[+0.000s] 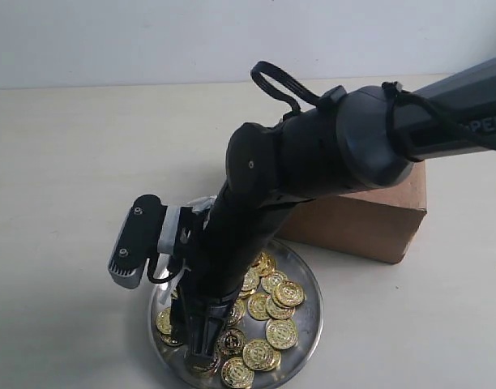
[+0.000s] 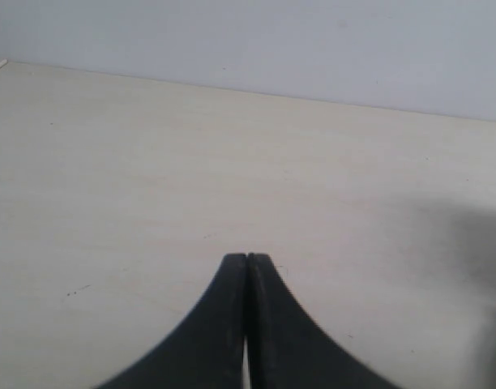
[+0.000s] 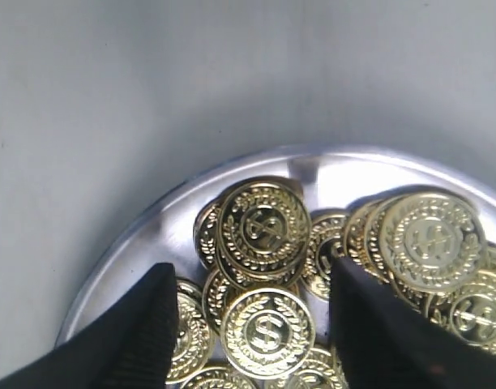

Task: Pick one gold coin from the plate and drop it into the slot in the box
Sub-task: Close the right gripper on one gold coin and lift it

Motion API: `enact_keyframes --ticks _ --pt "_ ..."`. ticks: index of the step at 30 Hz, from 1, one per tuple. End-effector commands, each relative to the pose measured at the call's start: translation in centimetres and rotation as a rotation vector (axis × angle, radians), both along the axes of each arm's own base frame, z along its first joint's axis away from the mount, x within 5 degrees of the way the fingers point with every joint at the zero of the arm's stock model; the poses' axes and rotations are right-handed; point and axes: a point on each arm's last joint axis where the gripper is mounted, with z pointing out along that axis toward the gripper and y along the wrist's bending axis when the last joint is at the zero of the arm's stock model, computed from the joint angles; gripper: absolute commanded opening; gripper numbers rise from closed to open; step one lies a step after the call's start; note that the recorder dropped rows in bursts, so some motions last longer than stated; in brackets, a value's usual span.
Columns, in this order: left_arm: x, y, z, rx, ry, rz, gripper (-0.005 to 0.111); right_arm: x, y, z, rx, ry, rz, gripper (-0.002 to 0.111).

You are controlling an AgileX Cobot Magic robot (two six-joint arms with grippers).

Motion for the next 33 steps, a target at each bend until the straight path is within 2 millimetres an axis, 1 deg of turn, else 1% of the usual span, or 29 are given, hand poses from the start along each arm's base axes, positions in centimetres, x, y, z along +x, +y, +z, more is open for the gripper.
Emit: enact_keyframes --ticks 1,6,15,20,26,33 --pt "0.0 0.0 0.0 -0.01 -0.01 -0.004 0.0 0.0 -0.1 -0.4 -0.022 -0.004 0.026 0.054" --pt "0.0 0.0 0.0 -0.01 -0.01 -0.004 0.0 0.2 -0.3 -1.2 -0.06 -0.017 0.039 0.054" --pt "0.0 0.0 0.0 -0.01 -0.01 -0.004 0.0 0.2 -0.4 -1.4 -0.077 -0.023 0.05 0.054" --pt "0.0 0.0 0.0 -0.01 -0.01 -0.004 0.0 0.2 -0.4 -2.1 -0.09 -0.011 0.053 0.054" --pt "0.0 0.0 0.0 -0.01 -0.01 -0.004 0.0 0.2 -0.4 -2.0 -0.09 -0.011 0.053 0.054" --pt "0.0 0.0 0.0 -0.01 -0.01 -0.004 0.0 0.2 -0.4 -2.0 -0.091 -0.009 0.053 0.041"
